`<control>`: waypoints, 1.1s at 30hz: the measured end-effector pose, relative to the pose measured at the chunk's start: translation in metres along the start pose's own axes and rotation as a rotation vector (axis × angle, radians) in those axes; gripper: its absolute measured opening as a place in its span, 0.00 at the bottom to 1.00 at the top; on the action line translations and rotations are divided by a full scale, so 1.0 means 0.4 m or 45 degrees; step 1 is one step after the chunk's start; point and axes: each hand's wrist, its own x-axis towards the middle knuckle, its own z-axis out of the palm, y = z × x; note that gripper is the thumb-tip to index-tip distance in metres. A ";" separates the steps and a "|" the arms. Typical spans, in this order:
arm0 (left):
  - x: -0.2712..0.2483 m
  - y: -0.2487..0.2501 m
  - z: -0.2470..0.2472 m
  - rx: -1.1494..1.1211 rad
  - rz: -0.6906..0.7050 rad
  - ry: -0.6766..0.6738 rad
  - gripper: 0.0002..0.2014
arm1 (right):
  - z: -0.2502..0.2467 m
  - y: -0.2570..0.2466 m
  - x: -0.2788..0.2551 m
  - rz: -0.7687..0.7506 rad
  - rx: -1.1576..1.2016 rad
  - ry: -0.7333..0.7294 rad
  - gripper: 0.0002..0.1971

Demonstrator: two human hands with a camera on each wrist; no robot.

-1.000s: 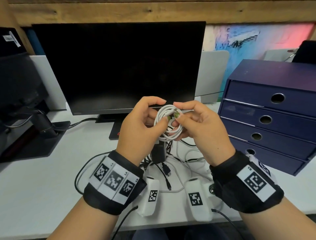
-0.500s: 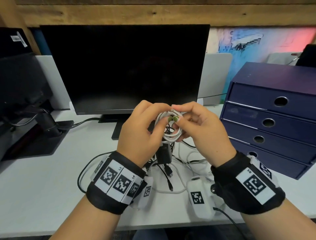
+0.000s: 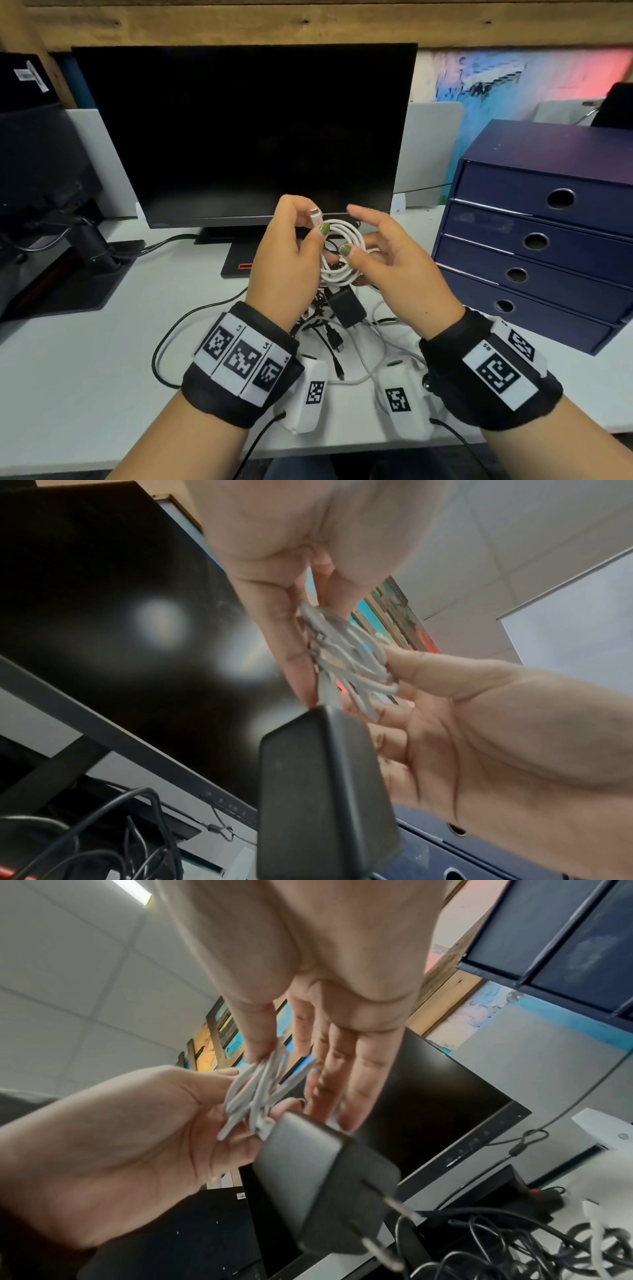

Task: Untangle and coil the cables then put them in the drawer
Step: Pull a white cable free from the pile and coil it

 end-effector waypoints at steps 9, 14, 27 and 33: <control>0.011 -0.026 0.010 -0.072 -0.071 0.071 0.08 | -0.007 0.006 -0.016 0.182 0.070 -0.140 0.41; 0.009 -0.023 0.006 -0.010 0.003 0.045 0.05 | 0.010 0.030 -0.014 0.194 -0.036 -0.215 0.47; 0.002 -0.039 -0.005 0.122 0.138 0.010 0.04 | 0.007 0.008 -0.010 0.028 -0.080 0.141 0.16; 0.011 -0.032 -0.011 -0.246 0.034 0.081 0.05 | 0.006 -0.008 0.005 -0.047 -0.455 0.184 0.18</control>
